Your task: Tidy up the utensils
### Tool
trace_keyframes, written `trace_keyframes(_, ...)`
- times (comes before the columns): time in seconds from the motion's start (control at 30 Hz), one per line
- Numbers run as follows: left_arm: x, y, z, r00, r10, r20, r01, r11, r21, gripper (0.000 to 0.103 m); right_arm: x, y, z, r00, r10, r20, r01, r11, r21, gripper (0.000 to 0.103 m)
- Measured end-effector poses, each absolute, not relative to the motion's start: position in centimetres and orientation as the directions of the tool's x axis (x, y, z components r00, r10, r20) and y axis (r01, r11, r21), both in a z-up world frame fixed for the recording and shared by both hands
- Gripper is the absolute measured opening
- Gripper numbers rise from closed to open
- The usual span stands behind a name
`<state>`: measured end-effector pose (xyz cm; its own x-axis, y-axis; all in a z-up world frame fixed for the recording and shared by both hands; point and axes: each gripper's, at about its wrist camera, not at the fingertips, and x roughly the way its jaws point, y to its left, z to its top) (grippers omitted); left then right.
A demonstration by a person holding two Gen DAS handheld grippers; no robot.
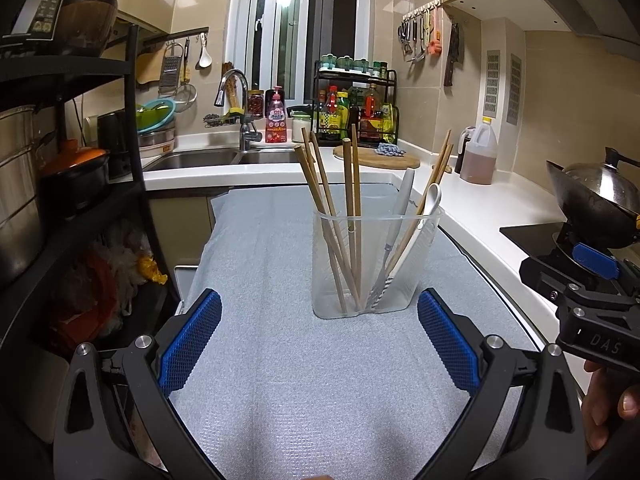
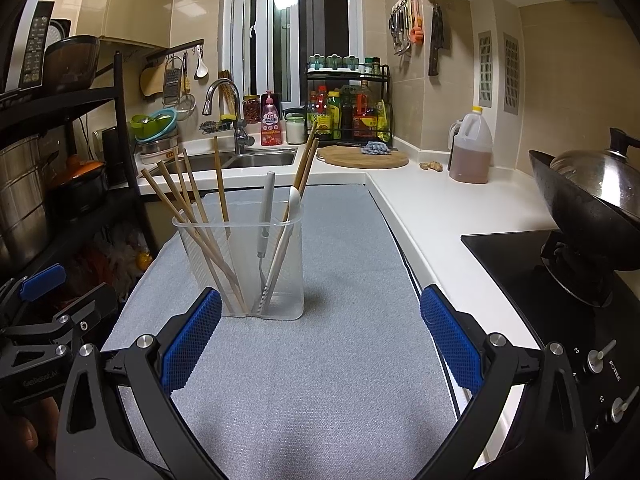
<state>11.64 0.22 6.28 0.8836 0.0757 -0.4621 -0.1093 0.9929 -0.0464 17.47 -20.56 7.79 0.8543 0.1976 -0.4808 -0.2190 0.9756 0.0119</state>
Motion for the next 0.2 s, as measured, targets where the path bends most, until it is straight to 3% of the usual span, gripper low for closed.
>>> trace_keyframes(0.2,11.81,0.37,6.28,0.878,0.097,-0.469,-0.128,0.991,-0.034,0.095,17.48,-20.44,7.74,0.853,0.195,-0.484,-0.219,0.976,0.008,0.098)
